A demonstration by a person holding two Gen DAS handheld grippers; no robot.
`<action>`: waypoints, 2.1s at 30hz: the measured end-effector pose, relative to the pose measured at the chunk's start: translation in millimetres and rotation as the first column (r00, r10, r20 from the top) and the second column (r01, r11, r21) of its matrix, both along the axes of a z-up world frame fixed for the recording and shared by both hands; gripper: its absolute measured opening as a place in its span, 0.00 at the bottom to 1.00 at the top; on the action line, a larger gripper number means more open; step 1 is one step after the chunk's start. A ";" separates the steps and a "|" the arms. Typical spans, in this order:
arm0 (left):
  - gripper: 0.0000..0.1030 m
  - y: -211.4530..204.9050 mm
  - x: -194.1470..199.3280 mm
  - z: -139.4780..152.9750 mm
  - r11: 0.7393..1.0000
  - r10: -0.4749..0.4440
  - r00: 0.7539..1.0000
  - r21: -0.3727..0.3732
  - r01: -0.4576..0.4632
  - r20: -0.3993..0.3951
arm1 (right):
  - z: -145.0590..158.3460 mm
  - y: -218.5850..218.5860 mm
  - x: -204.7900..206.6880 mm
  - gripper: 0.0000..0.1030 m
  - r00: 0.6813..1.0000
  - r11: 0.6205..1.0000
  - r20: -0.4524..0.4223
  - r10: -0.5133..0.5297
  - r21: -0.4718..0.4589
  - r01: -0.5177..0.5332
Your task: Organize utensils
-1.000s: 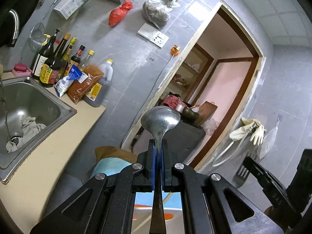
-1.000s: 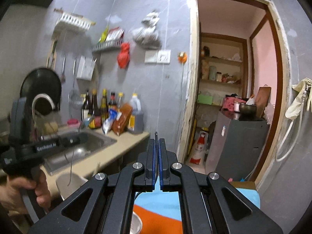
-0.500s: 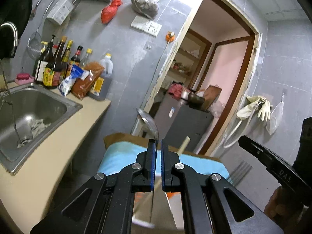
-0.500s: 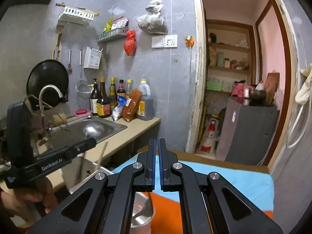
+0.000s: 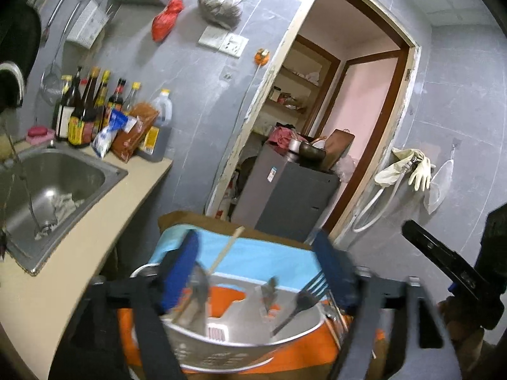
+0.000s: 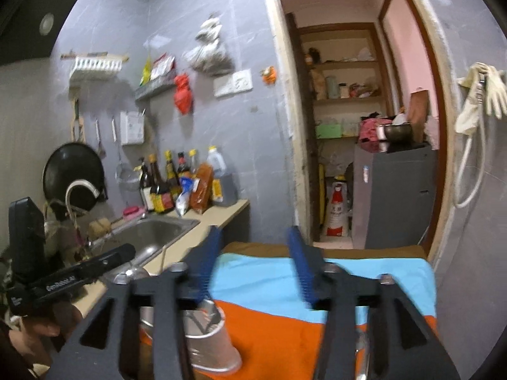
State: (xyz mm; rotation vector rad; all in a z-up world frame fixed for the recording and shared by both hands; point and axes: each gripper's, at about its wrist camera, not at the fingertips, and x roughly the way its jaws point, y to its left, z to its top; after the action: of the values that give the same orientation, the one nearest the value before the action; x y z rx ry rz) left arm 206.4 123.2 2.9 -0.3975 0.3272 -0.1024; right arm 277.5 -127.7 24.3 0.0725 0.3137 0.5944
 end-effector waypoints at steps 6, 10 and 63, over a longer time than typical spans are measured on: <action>0.93 -58.4 4.3 24.7 0.994 0.036 0.999 0.106 -0.041 0.041 | 12.4 -55.4 -6.4 0.79 0.997 0.997 0.031 -0.070 0.033 0.069; 0.94 -101.5 5.2 26.7 0.987 0.013 0.998 0.162 -0.024 0.069 | 14.1 -95.2 -10.7 0.97 0.994 0.994 0.042 -0.104 0.036 0.103; 0.34 -242.2 133.6 -151.2 0.917 -0.097 0.780 0.249 0.311 -0.618 | -180.4 -152.0 95.2 0.32 0.845 0.983 -0.532 -0.051 -0.178 -0.053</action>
State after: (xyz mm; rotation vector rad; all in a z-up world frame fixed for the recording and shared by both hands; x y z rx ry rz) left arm 340.0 -119.1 -148.3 -0.0309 1.0072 -0.1334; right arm 372.7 -279.7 -156.0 0.0567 0.9158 0.5347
